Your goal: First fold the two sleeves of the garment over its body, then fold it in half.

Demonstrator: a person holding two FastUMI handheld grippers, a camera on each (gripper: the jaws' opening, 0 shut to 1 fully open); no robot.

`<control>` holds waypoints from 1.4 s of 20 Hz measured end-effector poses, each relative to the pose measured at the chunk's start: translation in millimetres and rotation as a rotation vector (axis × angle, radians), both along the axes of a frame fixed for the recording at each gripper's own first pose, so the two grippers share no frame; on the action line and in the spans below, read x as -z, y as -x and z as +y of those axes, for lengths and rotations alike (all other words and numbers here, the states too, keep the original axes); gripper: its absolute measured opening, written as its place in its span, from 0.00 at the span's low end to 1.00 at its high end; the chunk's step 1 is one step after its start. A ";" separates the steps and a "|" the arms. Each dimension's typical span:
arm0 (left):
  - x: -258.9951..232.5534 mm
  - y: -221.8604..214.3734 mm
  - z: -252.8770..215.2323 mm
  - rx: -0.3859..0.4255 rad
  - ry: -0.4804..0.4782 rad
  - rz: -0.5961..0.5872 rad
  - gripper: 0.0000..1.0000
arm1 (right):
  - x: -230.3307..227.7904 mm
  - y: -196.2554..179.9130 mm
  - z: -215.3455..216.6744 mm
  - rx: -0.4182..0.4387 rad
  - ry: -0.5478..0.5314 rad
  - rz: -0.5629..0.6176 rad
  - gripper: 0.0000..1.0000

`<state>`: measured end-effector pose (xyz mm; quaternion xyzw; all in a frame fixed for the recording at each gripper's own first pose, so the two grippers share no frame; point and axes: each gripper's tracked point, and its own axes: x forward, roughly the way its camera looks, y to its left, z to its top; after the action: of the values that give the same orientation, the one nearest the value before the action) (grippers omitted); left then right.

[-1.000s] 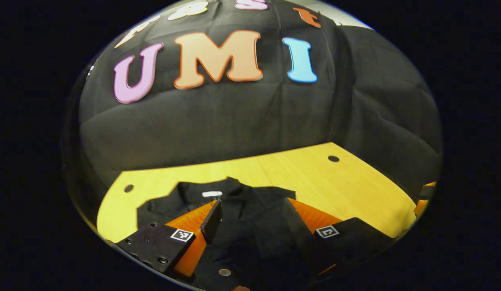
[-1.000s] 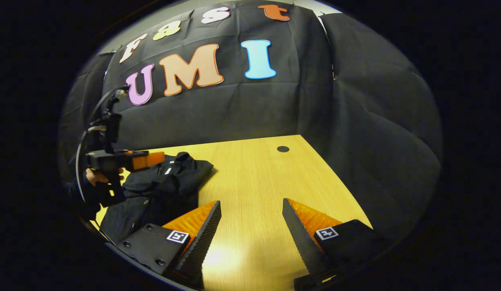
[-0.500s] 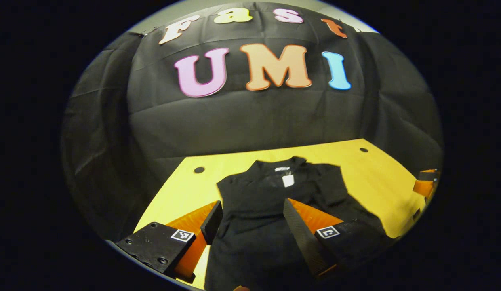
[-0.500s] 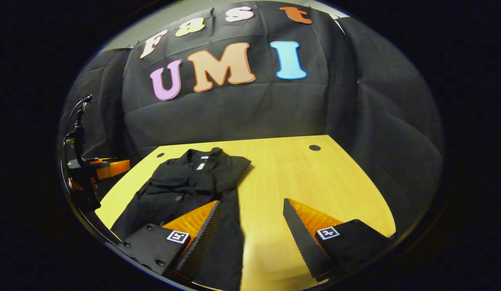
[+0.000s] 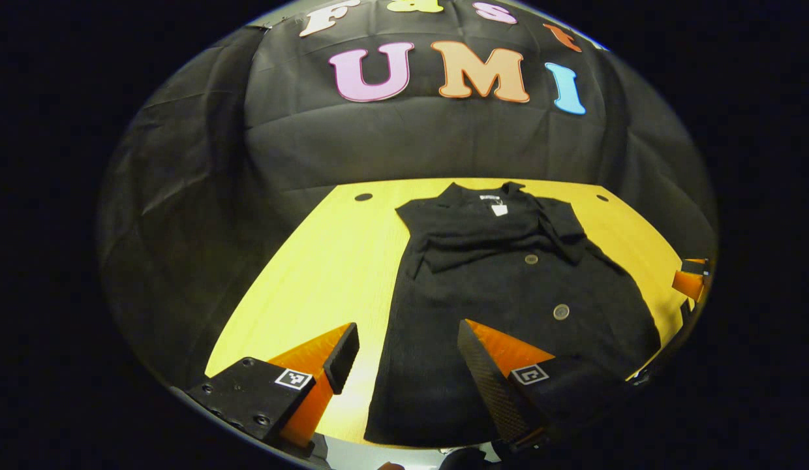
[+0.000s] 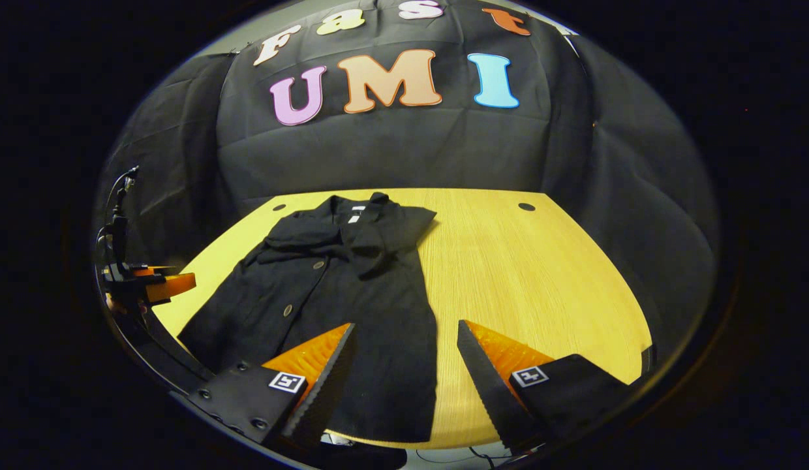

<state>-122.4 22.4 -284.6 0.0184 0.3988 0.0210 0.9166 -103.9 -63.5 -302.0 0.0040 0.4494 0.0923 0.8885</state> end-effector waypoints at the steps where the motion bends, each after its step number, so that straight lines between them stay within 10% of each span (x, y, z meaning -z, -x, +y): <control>1: 5.5 8.7 1.0 0.002 0.003 0.015 0.95 | 4.4 7.4 -0.4 -0.003 0.009 0.011 0.94; 22: 61.1 86.6 -2.2 0.012 0.087 0.089 0.95 | 83.1 98.8 -1.0 -0.038 0.057 0.234 0.96; 28: 61.6 81.1 -28.6 0.073 0.133 0.069 0.17 | 82.5 97.8 23.8 -0.070 0.007 0.232 0.02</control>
<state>-203.5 -6.2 -346.2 -0.0276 0.4296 -0.0395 0.9017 -201.7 -39.7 -384.5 -0.0039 0.5493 0.1205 0.8269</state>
